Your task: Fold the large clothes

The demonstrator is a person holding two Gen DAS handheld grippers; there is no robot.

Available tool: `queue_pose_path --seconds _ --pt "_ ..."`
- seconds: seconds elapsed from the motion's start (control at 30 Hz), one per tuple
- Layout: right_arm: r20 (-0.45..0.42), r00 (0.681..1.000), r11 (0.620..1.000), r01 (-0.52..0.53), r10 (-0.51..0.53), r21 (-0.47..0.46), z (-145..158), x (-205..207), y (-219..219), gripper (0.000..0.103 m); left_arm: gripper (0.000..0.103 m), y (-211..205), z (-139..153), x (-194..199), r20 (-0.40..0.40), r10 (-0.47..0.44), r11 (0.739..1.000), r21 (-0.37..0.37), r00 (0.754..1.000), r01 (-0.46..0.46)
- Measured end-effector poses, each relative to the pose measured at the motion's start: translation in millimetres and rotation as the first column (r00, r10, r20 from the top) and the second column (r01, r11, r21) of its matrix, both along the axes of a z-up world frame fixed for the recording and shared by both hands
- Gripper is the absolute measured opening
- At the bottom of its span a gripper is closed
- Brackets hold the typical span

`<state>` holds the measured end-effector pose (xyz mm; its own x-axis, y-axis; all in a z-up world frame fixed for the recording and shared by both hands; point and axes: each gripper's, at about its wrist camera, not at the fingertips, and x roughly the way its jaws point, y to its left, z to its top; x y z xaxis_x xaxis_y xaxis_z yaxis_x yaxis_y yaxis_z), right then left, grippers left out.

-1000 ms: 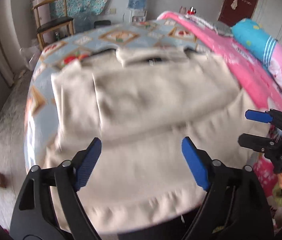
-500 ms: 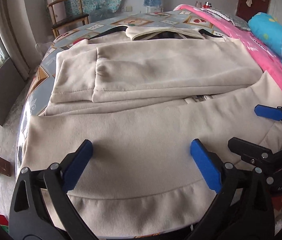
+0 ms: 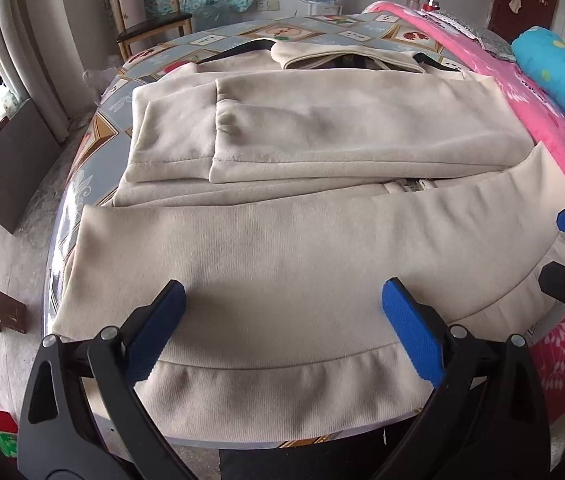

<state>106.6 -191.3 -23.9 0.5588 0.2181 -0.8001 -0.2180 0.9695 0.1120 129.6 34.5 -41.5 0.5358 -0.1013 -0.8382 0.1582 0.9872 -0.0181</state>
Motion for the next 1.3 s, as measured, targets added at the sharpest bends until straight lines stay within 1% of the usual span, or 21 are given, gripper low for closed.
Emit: queue_pose_path --seconds 0.07,0.17,0.27,0.33,0.7,0.93,1.17,1.3 --pt "0.006 1.000 1.000 0.000 0.000 -0.018 -1 4 1 0.097 0.095 -1 0 1 0.001 0.009 1.000 0.005 1.000 -0.009" --pt "0.003 1.000 0.995 0.030 -0.030 -0.095 -7 14 4 0.097 0.096 -2 -1 2 0.007 0.022 1.000 0.010 1.000 -0.023" --pt "-0.045 0.997 0.990 0.055 -0.061 -0.126 -21 26 2 0.097 0.097 -3 -1 3 0.007 0.040 0.999 0.012 0.999 -0.040" --pt "-0.077 0.994 0.991 0.067 -0.076 -0.119 -30 31 -2 0.097 0.097 -3 -1 3 0.005 0.047 0.999 0.013 0.999 -0.048" --pt "-0.072 0.995 0.989 0.054 -0.064 -0.138 -30 30 1 0.097 0.097 -4 -1 2 0.005 0.057 0.998 0.013 0.998 -0.057" --pt "-0.112 0.991 0.989 0.053 -0.069 -0.140 -30 35 0 0.097 0.097 -3 -1 2 0.004 0.056 0.998 0.013 0.998 -0.056" --pt "-0.131 0.989 0.989 0.045 -0.064 -0.140 -30 37 0 0.097 0.097 -3 -1 3 -0.003 0.055 0.998 0.014 0.998 -0.055" --pt "-0.120 0.991 0.989 0.036 -0.053 -0.144 -30 35 0 0.097 0.097 -3 -1 3 -0.006 0.054 0.998 0.015 0.999 -0.054"
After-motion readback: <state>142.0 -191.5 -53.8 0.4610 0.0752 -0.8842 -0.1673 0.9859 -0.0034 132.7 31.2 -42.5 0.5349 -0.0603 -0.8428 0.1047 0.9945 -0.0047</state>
